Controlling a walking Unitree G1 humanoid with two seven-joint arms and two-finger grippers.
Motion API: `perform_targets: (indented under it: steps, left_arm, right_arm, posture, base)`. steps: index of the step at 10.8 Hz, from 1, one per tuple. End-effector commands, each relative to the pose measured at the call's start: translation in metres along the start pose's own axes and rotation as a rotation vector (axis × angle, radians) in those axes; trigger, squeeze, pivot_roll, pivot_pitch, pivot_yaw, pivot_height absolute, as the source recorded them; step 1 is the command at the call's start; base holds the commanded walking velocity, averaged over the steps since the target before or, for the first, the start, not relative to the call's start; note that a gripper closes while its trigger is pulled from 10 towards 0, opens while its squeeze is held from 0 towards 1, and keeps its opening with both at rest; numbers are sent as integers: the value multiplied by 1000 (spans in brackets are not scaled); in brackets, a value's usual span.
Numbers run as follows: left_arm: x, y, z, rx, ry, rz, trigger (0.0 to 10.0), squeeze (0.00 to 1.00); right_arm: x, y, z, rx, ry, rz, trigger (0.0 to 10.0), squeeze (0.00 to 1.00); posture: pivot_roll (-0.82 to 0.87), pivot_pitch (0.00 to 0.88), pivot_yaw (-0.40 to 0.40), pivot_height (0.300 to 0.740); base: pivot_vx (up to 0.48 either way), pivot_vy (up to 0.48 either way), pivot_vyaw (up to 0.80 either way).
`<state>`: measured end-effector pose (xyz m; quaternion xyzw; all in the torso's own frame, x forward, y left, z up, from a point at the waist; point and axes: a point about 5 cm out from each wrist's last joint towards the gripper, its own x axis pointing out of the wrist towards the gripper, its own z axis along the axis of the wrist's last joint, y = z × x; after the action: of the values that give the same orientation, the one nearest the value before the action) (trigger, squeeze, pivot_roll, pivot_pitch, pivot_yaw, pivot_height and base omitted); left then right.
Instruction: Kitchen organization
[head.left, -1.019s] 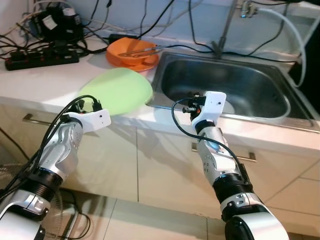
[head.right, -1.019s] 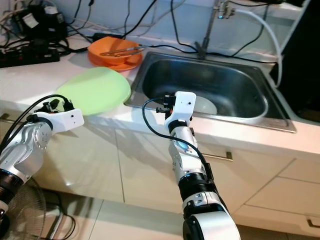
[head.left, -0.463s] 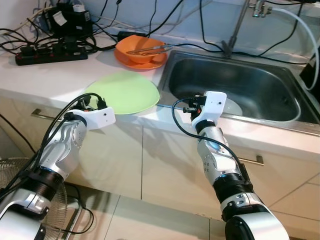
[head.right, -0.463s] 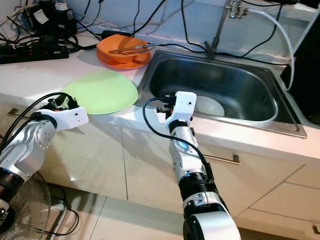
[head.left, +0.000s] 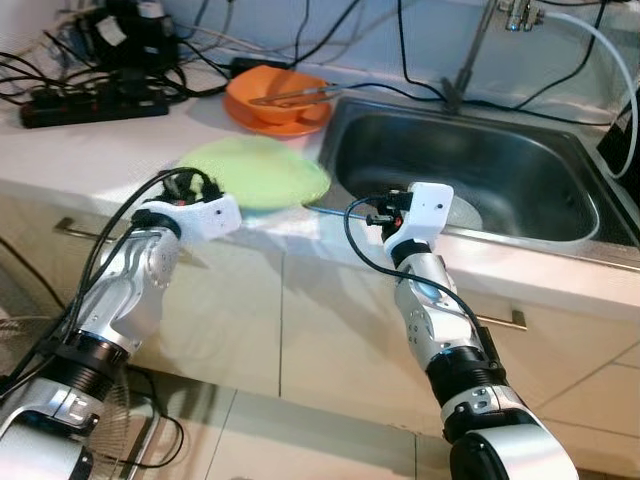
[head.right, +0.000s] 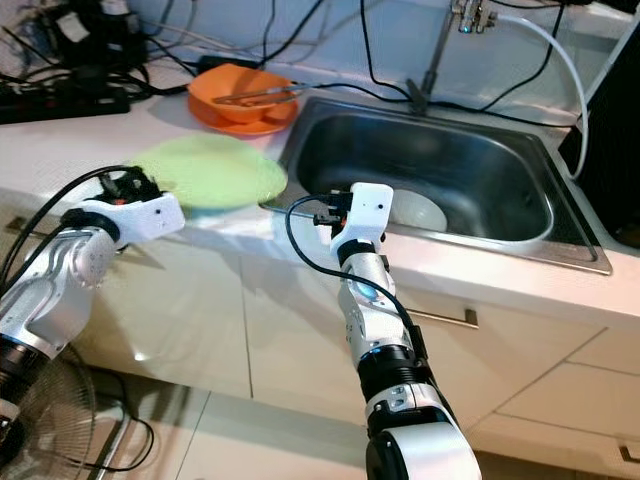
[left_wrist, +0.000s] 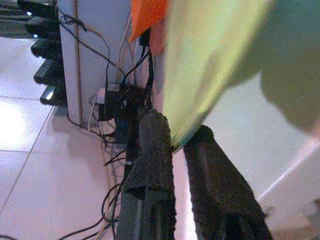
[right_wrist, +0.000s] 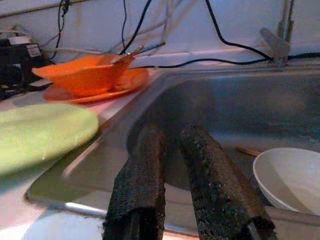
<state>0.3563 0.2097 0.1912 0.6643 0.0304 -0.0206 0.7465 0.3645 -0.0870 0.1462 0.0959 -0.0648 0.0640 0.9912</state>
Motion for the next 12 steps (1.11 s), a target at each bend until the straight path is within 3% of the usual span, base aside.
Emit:
perform_targets:
  steps: [1, 9, 10, 11, 12]
  left_arm:
    - [0, 18, 10, -17, -48, 74, 0, 0]
    - [-10, 10, 35, -46, -155, 94, 0, 0]
    - [-12, 15, 49, -60, -203, 148, 0, 0]
    - [-13, 15, 59, -71, -229, 167, 4235, 0]
    - [-14, 13, 62, -75, -237, 160, 10000, 0]
  right_arm:
    - [3, -1, 5, 2, -11, -6, 10000, 0]
    - [5, 2, 5, 0, -6, 7, 10000, 0]
    - [9, 3, 15, 5, -32, 29, 10000, 357]
    - [13, 2, 26, 58, -59, 27, 10000, 1000]
    - [15, 0, 34, 109, -70, 16, 10000, 1000]
  posture:
    - [274, 20, -78, 740]
    - [277, 16, -79, 740]
    - [273, 7, -78, 740]
    - [270, 2, -77, 740]
    - [268, 0, -77, 740]
  base:
    - [0, 0, 0]
    - [0, 0, 0]
    - [0, 0, 0]
    - [0, 0, 0]
    - [0, 0, 0]
